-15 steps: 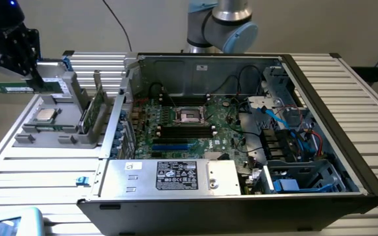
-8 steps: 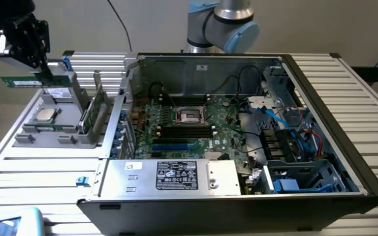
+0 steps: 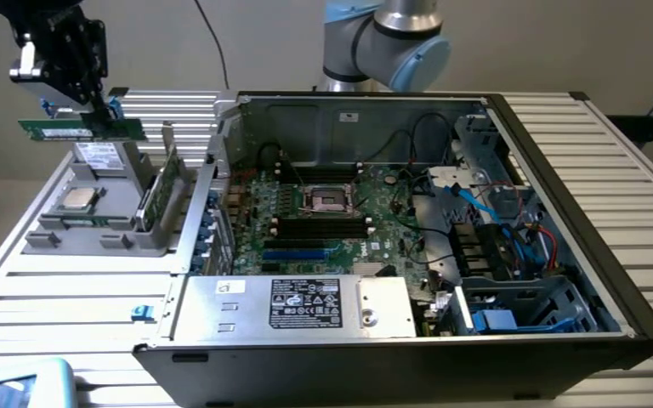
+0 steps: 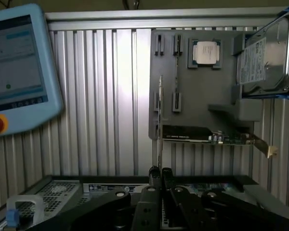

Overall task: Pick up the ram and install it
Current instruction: 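Pick up the ram and move it above insertion slot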

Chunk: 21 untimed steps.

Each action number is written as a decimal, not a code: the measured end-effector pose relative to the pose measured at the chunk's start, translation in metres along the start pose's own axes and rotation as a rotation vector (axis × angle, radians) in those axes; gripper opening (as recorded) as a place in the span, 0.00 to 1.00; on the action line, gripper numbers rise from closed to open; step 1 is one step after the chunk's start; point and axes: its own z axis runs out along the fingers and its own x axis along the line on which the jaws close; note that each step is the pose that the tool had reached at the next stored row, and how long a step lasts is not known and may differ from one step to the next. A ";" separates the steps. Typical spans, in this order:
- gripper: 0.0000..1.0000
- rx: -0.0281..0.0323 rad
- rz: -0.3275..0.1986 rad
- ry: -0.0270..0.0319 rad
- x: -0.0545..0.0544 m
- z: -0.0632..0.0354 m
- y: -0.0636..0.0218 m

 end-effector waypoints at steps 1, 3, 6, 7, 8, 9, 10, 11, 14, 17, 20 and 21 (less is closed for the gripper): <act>0.13 0.0000 0.000 -0.0001 0.000 -0.0013 -0.0046; 0.13 0.0000 0.000 -0.0001 0.000 -0.0035 -0.0136; 0.13 0.0000 0.000 -0.0002 0.001 -0.0061 -0.0274; 0.13 0.0000 0.000 -0.0001 0.001 -0.0070 -0.0319; 0.13 -0.0001 0.000 -0.0001 0.001 -0.0078 -0.0364; 0.13 0.0000 0.000 -0.0001 0.001 -0.0084 -0.0409; 0.13 0.0000 0.000 -0.0002 0.001 -0.0090 -0.0454; 0.13 0.0000 0.000 -0.0003 0.001 -0.0095 -0.0499; 0.13 -0.0001 0.000 -0.0003 0.000 -0.0106 -0.0637; 0.13 0.0000 0.000 -0.0003 0.000 -0.0108 -0.0772; 0.13 0.0000 0.000 -0.0003 0.000 -0.0108 -0.0909; 0.13 -0.0001 0.000 -0.0003 0.000 -0.0108 -0.0955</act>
